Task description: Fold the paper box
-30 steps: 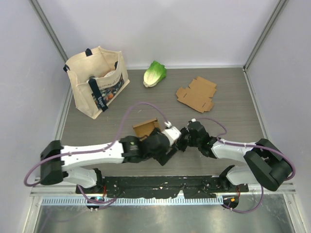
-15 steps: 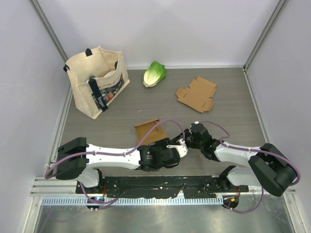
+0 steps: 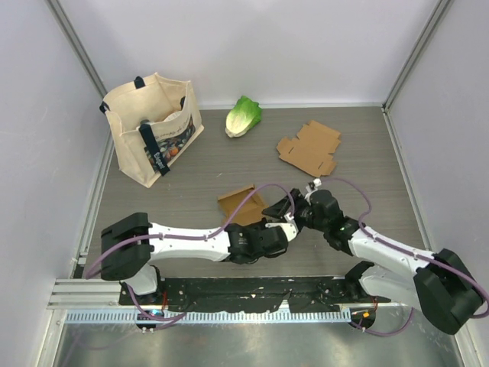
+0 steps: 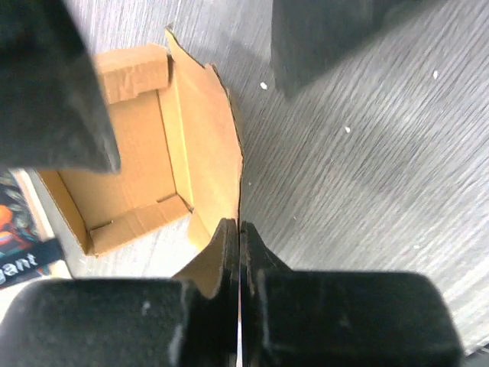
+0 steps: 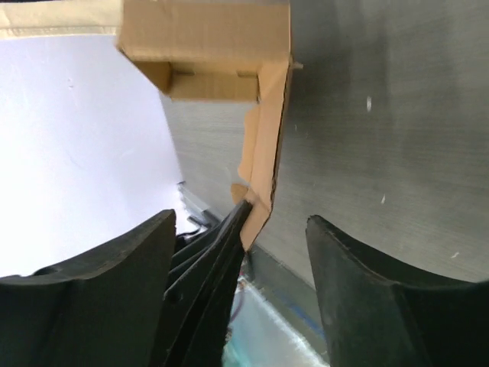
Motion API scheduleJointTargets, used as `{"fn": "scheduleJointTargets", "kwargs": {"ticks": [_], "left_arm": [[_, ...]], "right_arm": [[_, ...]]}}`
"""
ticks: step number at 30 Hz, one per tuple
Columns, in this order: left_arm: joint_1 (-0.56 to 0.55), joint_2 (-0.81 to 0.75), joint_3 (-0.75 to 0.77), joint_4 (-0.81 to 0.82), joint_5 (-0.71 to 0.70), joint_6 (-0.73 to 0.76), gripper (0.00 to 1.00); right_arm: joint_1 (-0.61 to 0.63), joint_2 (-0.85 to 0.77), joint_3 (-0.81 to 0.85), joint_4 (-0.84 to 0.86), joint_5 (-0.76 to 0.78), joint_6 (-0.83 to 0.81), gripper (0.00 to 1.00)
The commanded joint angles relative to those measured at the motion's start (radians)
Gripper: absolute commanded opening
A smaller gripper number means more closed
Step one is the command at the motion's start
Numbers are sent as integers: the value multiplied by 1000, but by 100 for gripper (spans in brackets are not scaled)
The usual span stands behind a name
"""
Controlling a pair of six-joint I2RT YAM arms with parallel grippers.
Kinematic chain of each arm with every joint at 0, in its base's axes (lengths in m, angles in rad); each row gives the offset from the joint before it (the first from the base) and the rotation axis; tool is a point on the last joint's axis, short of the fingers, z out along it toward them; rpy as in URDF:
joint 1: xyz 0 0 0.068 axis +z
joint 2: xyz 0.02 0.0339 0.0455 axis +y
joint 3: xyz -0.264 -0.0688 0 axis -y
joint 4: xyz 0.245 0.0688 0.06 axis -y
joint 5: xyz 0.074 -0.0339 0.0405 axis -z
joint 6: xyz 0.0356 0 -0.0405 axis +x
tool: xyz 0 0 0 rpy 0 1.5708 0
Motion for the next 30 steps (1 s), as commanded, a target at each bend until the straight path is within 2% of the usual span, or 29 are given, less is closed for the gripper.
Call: {"fn": "scheduleJointTargets", "kwargs": {"ticks": [1,3,4,6,9,11,15,17,19,20,21,23,27,28,30], "left_arm": [[65,-94,77,-82,54,-153,0],[115,-112,126,-151,77,-278,0],[128,-120,146,-179,89,-317,0],[149,-134,202,-248,91,-375,0],[196,-148,268,-329,130,-509,0],[238,-167,300,-380,176,-614,0],[420,-204,298,-408,351,-797,0],[504,-217,300,-446,405,-935,0],[539,-217,303,-489,393,-1041,0],[560,-214,309,-523,375,-1172,0],[572,-198,320,-605,368,-1229,0],[620,-171,357,-688,394,-1370,0],[691,-135,364,-762,499,-1469,0],[700,-134,360,-770,505,-1489,0],[717,-138,358,-774,529,-1521,0]], "right_arm": [[-83,-88,174,-249,24,-427,77],[-126,-118,284,-467,126,-545,79],[-132,-127,316,-525,172,-644,80],[-134,-153,404,-670,364,-712,80],[-136,-161,475,-777,514,-806,81],[-134,-148,495,-806,519,-852,81],[-131,-91,495,-835,478,-887,81],[-114,-95,467,-788,418,-938,81],[-23,-112,432,-734,362,-964,82],[23,-115,426,-679,361,-975,81],[136,-118,414,-650,402,-991,82],[234,-103,403,-551,444,-1013,82],[436,-16,389,-389,553,-1053,82],[511,4,396,-362,628,-1079,82],[570,73,406,-271,692,-1119,82]]}}
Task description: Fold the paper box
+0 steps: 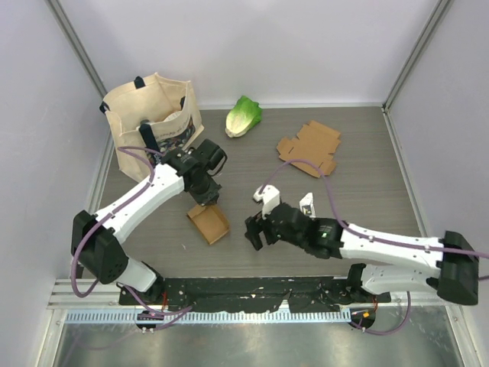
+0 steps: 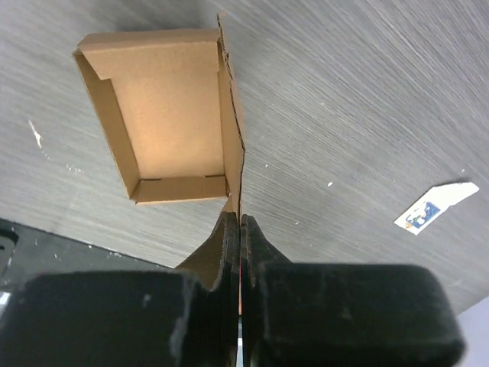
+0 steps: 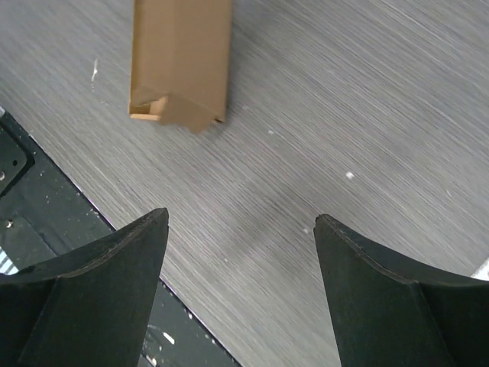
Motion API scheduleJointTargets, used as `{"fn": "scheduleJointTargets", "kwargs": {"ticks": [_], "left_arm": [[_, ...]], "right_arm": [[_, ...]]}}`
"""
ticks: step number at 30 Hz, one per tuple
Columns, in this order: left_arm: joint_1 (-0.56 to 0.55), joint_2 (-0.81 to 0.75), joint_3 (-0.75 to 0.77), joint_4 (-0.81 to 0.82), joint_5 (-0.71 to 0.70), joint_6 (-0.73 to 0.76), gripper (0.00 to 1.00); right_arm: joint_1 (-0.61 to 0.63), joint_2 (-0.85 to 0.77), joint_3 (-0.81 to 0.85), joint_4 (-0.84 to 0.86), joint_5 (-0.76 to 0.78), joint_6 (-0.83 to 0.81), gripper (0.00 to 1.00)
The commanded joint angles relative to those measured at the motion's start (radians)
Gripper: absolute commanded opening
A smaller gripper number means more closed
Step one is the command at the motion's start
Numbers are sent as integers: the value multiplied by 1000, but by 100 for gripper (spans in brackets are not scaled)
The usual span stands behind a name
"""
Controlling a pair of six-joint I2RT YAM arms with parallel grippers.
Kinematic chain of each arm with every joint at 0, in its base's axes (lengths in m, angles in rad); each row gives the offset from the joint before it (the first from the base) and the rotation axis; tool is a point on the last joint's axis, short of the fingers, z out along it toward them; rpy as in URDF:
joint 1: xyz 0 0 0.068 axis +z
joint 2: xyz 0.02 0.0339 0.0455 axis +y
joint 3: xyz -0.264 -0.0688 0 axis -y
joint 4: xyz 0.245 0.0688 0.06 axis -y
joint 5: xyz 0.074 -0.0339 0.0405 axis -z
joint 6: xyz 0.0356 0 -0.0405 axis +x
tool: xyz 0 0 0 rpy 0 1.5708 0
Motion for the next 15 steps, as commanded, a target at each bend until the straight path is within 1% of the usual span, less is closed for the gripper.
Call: {"fn": "scheduleJointTargets", "kwargs": {"ticks": [1,2,3,6,9,14,15], "left_arm": [[41,2,31,-108,75,-198,0],[48,-3,34,-114,75,-207,0],[51,-6,36,-118,69,-213,0],[63,-17,31,-120,69,-231,0],[69,-18,19,-122,80,-241,0],[74,-23,-7,-99,118,-250,0],[74,-28,-26,-79,134,-250,0]], "right_arm": [[134,114,36,254,209,-137,82],[161,141,53,258,247,-151,82],[172,194,74,286,255,-164,81],[202,268,141,320,259,-216,78],[205,317,171,353,311,-230,75],[205,345,175,435,321,-254,70],[205,355,180,444,345,-254,65]]}}
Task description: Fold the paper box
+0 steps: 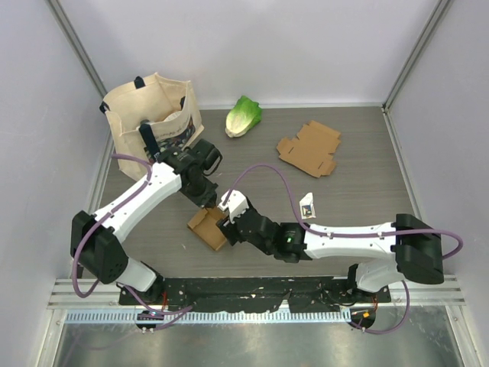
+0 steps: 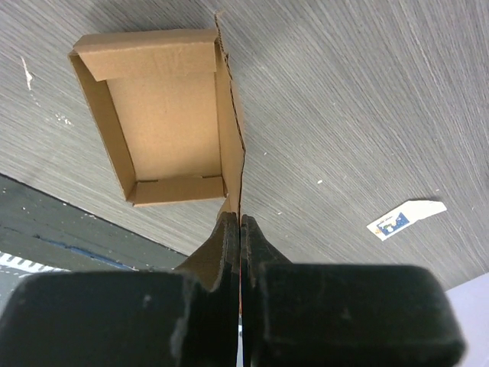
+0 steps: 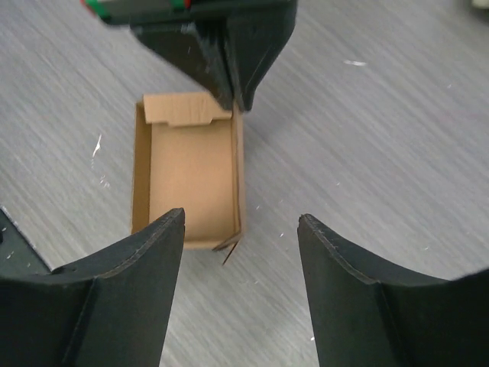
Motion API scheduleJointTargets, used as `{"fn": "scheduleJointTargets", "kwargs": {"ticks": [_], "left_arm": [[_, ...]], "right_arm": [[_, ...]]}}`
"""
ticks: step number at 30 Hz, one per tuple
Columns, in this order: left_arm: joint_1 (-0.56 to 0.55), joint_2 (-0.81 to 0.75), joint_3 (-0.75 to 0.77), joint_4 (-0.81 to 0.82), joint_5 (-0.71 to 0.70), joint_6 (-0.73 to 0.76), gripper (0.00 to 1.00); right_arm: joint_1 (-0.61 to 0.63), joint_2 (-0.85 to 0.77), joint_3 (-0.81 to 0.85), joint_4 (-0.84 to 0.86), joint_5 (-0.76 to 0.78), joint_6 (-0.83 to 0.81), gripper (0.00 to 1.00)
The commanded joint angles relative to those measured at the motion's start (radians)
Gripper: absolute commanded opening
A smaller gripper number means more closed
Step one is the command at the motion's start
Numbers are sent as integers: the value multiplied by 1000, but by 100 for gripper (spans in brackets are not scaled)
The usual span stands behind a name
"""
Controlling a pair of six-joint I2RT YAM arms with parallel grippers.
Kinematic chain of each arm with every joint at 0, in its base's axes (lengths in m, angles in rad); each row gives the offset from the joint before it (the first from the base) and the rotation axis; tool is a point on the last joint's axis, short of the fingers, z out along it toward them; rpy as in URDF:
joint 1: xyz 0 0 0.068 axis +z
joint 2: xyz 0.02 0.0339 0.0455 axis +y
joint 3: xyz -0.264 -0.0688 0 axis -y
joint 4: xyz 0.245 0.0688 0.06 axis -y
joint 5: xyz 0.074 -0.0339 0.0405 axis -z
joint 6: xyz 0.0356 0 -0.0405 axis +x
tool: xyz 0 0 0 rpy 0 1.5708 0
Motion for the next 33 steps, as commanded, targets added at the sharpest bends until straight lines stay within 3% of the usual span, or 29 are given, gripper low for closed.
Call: {"fn": "scheduleJointTargets", "kwargs": {"ticks": [1,6,7,8,9,14,18,21,23,24,27,29,33], "left_arm": [[11,-37,-34,22,68,-38,0],[13,-63,-80,70,100,-64,1],[11,-74,-84,73,103,-64,4],[11,-78,-87,77,105,-64,9],[13,-84,-93,94,107,-55,21],[11,-167,-116,151,91,-15,46],[13,-290,-198,234,47,69,73],[14,-449,-287,327,-7,218,82],[16,-546,-369,445,36,392,83],[16,-652,-456,553,45,445,84],[16,-793,-594,677,73,556,80],[17,-804,-636,689,56,594,77],[17,-695,-671,732,89,681,62]], "right_arm": [[4,33,50,133,107,-44,61],[4,78,62,139,176,-44,39],[4,79,61,136,168,-55,38],[4,84,59,138,158,-61,36],[2,84,50,138,145,-67,31],[-42,70,12,136,17,-111,17],[-76,24,-25,118,-46,-159,7],[-131,-16,-36,72,-129,-185,3],[-162,-42,-42,35,-169,-202,1],[-179,-49,-50,27,-196,-225,1],[-213,-76,-54,-16,-240,-307,1],[-214,-103,-68,-26,-261,-372,1],[-226,-145,-103,-20,-257,-483,1]]}}
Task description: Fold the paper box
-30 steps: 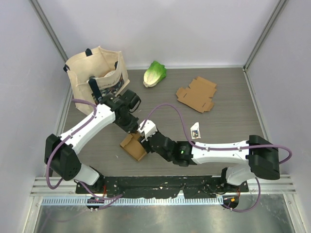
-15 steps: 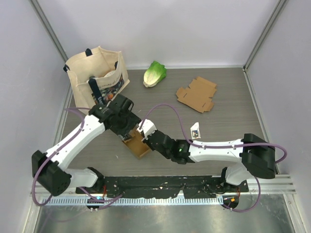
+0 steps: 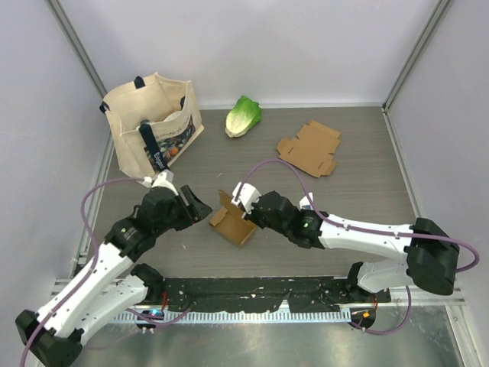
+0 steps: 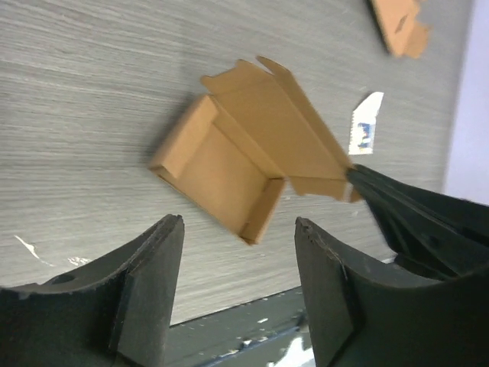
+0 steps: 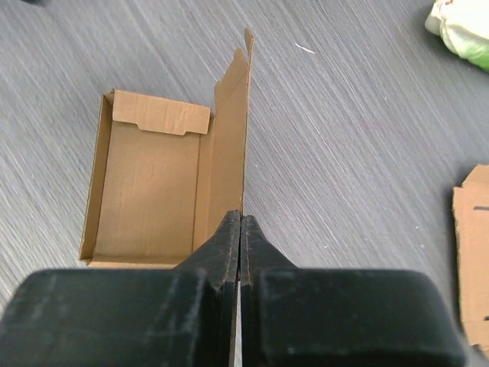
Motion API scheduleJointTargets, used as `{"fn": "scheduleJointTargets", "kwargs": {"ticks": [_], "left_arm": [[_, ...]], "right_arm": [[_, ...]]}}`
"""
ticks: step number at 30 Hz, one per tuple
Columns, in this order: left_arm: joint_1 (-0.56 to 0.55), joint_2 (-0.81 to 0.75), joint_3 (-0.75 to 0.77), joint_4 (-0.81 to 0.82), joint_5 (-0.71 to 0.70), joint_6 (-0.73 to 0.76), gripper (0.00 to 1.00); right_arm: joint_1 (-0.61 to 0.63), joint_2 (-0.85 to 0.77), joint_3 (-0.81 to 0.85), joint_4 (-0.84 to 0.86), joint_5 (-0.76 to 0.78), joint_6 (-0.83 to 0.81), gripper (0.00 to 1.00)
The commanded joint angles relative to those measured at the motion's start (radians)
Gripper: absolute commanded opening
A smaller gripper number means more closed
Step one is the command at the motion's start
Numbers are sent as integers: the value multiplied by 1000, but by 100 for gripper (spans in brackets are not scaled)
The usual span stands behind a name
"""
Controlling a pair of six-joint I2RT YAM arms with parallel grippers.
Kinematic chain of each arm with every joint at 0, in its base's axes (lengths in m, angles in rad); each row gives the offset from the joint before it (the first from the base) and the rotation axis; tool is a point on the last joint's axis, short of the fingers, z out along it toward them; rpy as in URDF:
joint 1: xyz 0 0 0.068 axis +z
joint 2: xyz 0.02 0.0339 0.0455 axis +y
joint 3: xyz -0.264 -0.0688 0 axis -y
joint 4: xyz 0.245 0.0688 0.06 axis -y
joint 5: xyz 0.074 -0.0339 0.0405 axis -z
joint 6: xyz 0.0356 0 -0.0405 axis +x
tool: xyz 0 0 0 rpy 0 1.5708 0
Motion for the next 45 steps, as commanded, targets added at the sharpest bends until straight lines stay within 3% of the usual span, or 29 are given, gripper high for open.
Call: {"fn": "scheduleJointTargets", "kwargs": {"ticks": [1,8,9,10,11,14,18,21,23,25,28,32,36,45], "left_arm": [[7,158,-32,181,48,176,60],[12,382,-44,428,109,223,43],[18,407,-49,440,117,222,36],[21,427,-49,449,123,222,33],[22,451,-59,475,124,222,33],[25,461,-85,543,126,223,36],[30,490,-86,543,103,248,45],[32,528,-78,541,115,265,47],[32,556,-78,558,135,268,48],[32,596,-75,569,147,271,47],[32,628,-79,590,160,280,46],[32,654,-86,597,144,299,40],[30,665,-90,604,137,320,39],[12,663,-102,575,112,337,31]], "right_arm": [[-9,-64,-29,-11,-36,-185,1],[-52,-77,-61,30,-23,-220,14],[-52,-80,-65,33,-24,-214,17],[-52,-92,-70,42,-24,-203,22],[-52,-101,-75,45,-26,-196,35],[-52,-133,-79,38,-4,-122,50],[-50,-196,-49,-28,141,106,58],[-50,-270,-36,-175,214,441,66],[-50,-320,-56,-200,145,549,67],[-49,-351,-78,-248,161,777,67],[-42,-394,-165,-223,128,995,66],[-16,-361,-277,-101,94,1117,63],[-4,-264,-305,31,89,1150,59],[-3,-85,-316,146,118,1212,47]]}}
